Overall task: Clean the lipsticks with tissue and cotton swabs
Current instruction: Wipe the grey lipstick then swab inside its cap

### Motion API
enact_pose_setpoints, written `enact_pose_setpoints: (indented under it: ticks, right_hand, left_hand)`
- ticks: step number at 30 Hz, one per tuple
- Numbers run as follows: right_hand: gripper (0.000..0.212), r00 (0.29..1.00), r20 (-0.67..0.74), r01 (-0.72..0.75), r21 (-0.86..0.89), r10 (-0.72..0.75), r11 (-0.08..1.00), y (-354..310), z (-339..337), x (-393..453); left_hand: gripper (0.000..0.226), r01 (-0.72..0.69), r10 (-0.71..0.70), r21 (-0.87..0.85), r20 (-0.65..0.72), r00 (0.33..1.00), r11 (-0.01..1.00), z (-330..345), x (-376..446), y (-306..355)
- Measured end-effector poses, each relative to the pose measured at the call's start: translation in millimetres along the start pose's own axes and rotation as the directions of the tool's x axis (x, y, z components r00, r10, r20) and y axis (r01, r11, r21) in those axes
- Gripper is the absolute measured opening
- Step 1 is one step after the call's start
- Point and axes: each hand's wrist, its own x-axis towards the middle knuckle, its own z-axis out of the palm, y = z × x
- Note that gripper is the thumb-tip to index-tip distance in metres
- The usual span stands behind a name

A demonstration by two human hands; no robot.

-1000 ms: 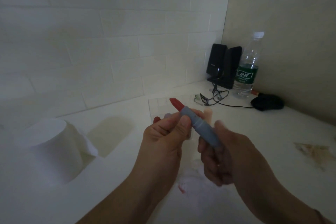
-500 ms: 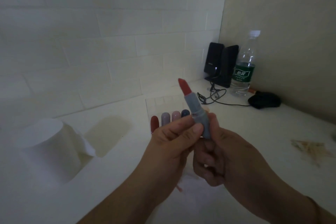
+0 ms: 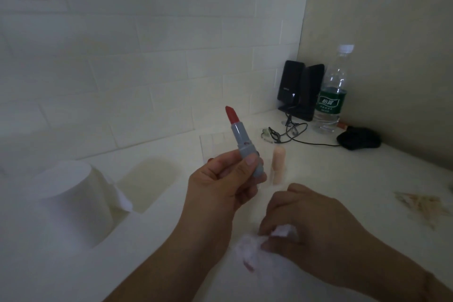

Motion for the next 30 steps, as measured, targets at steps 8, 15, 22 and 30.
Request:
enact_pose_setpoints:
  ticks: [8, 15, 22, 30]
  right_hand:
    - [0.013, 0.793, -0.528, -0.030, 0.465, 0.304, 0.885, 1, -37, 2]
    - [0.043, 0.756, -0.426, -0.073, 0.699, 0.496, 0.712, -18, -22, 8]
    - [0.017, 0.760, -0.215, -0.162, 0.851, 0.614, 0.499, -20, -17, 14]
    - [0.014, 0.776, -0.152, -0.079, 0.939, 0.612, 0.334, -15, -23, 6]
  left_hand:
    - [0.016, -0.085, 0.082, 0.157, 0.026, 0.996, 0.984, 2, -3, -1]
    - [0.025, -0.252, 0.208, 0.429, 0.148, 0.967, 0.867, 14, -15, -4]
    - [0.020, -0.372, 0.351, 0.570, 0.151, 0.924, 0.733, 12, -20, -3]
    - [0.020, -0.357, 0.251, 0.399, 0.294, 0.922, 0.845, 8, -19, 1]
